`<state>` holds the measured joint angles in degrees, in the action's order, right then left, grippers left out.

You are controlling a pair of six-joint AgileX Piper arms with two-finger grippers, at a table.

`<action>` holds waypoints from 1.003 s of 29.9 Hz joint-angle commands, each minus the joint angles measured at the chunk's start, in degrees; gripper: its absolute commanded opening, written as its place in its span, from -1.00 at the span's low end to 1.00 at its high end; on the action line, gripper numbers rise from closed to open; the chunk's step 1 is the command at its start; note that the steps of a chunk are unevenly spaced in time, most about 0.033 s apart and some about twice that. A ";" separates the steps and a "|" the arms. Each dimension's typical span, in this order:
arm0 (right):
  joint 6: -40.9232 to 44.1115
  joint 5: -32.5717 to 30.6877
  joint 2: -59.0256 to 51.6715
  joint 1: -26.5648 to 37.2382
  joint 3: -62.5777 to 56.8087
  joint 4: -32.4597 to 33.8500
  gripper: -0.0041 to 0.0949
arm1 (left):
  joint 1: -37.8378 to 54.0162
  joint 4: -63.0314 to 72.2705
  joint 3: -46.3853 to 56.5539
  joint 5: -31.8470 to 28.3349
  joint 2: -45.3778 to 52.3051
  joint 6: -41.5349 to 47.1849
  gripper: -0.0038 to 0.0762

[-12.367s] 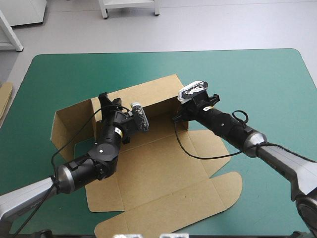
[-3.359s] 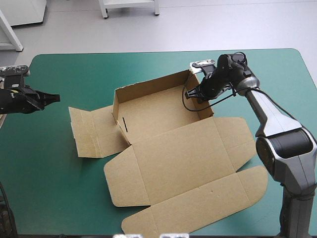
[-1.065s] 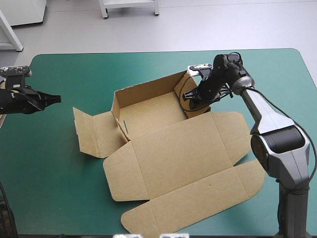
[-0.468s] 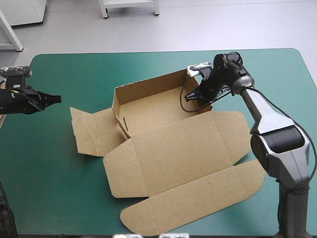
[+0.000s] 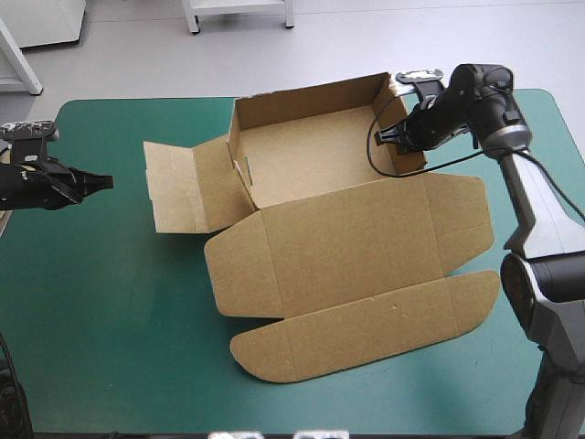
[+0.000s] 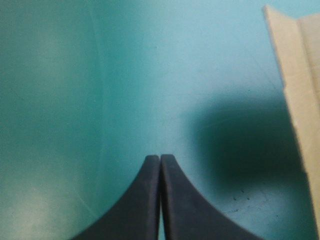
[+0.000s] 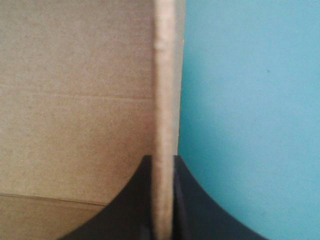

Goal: Fold the box

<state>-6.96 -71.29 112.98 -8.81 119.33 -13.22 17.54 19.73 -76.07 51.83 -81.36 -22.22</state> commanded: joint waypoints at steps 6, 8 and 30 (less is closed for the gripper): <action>-2.14 -0.05 -11.10 6.06 2.01 -8.57 -0.92 | 0.18 4.95 -1.49 -2.65 -3.13 -0.37 -0.93; -3.24 -0.05 -12.48 7.03 2.01 -10.92 -0.92 | 0.18 5.35 -1.49 -2.76 -4.24 -0.96 -0.93; -9.45 1.35 -18.14 9.42 2.01 -26.53 -0.92 | -4.70 31.59 -1.49 3.74 -8.44 -15.81 -0.93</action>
<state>-16.38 -71.36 97.95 0.14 119.50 -35.34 15.08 46.23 -76.07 54.87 -92.04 -36.50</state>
